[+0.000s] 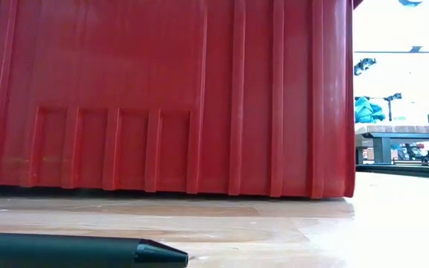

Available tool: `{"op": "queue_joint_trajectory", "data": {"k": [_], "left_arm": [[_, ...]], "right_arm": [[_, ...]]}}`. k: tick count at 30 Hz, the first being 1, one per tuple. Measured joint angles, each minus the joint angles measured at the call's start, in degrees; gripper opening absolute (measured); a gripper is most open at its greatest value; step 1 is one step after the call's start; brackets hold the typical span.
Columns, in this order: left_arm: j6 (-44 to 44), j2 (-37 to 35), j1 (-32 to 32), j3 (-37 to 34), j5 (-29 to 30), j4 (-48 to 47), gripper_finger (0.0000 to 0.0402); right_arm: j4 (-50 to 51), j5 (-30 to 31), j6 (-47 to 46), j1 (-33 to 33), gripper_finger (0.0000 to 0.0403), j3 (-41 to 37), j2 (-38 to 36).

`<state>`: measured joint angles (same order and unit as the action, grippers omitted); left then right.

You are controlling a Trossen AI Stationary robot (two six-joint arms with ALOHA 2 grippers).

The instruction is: Sort Items/Unsort Items

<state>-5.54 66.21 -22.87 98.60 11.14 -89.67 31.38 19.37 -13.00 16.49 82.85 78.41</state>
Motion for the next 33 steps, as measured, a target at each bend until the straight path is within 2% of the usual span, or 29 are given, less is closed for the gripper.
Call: {"op": "queue_joint_trajectory", "data": {"k": [8, 15, 22, 28, 33], "left_arm": [[-0.4, -0.3, 0.0, -6.3, -0.1, -0.1, 0.0000], [-0.4, -1.0, 0.0, -5.8, 0.5, 0.0, 0.0000], [0.8, -1.4, 0.0, -0.5, 4.3, -0.7, 0.0000], [1.3, -2.3, 0.0, -3.0, 5.0, 0.0, 0.0000], [-0.5, -1.6, 0.0, -4.1, 3.4, 0.0, 0.0000]], "right_arm": [[0.1, 0.6, 0.6, 0.0, 0.0000, 0.0, 0.2], [-0.3, 0.6, 0.5, 0.0, 0.0000, 0.0, 0.1], [-0.3, 1.1, 0.4, 0.0, 0.0000, 0.0, -0.1], [-0.5, 1.2, 0.0, 0.0, 0.0000, 0.0, -0.1], [-0.2, 1.2, 0.0, 0.0, 0.0000, 0.0, 0.0]]}}
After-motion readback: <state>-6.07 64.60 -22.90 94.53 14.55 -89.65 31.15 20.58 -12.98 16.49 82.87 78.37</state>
